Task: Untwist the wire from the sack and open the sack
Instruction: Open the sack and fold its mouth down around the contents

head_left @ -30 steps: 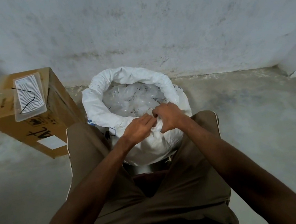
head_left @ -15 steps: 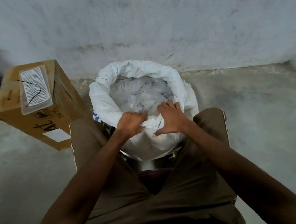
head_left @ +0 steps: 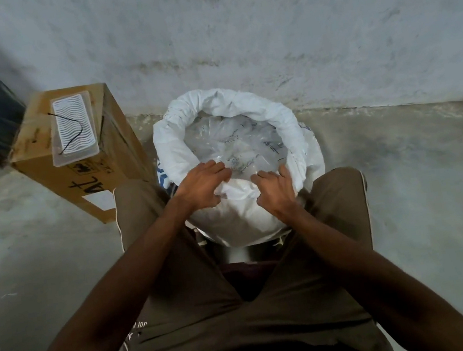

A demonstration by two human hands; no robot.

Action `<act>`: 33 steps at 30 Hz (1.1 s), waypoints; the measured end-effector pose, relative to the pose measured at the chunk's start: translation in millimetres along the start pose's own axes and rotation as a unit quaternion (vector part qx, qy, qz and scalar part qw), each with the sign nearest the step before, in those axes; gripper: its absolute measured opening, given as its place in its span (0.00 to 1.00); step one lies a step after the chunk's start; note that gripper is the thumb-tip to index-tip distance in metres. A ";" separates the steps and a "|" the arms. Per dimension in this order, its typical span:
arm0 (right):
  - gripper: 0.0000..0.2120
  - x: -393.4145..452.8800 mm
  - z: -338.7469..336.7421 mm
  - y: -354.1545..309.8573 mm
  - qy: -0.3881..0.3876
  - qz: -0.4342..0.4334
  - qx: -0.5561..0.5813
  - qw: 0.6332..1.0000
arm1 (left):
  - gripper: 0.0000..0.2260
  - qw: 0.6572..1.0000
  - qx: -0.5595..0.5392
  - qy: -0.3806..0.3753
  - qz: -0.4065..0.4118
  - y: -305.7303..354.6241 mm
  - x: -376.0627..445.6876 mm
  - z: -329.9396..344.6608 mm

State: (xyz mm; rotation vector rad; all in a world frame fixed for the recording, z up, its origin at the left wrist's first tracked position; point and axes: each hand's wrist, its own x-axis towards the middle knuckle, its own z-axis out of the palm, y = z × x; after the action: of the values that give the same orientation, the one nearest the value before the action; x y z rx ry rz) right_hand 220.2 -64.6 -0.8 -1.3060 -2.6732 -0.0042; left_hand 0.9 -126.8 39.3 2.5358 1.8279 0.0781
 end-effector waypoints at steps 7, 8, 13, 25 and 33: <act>0.30 24.2 -13.9 -5.1 -0.120 -0.068 0.105 0.985 | 0.08 0.989 0.068 0.080 0.103 0.8 -10.5 37.9; 0.32 29.1 -18.5 -9.2 -0.140 -0.059 0.154 0.976 | 0.07 0.982 0.071 0.123 0.129 -1.6 -11.8 45.3; 0.19 48.9 -16.2 -30.6 -0.207 -0.081 0.252 0.942 | 0.10 0.971 0.031 0.132 0.196 -10.7 -19.8 48.4; 0.19 21.1 32.7 -68.7 -0.021 -0.123 0.027 0.992 | 0.40 0.756 -0.318 0.142 -0.554 -8.3 -17.0 41.3; 0.28 51.1 17.2 -61.0 -0.180 0.032 0.342 0.922 | 0.12 0.555 -0.552 0.206 -0.587 -43.2 -4.2 53.5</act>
State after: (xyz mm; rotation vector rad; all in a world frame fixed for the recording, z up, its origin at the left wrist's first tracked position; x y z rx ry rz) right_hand 139.0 -61.0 -5.8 -1.2184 -2.4945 1.1668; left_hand -38.8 -116.1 -16.1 0.2530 2.0451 1.2956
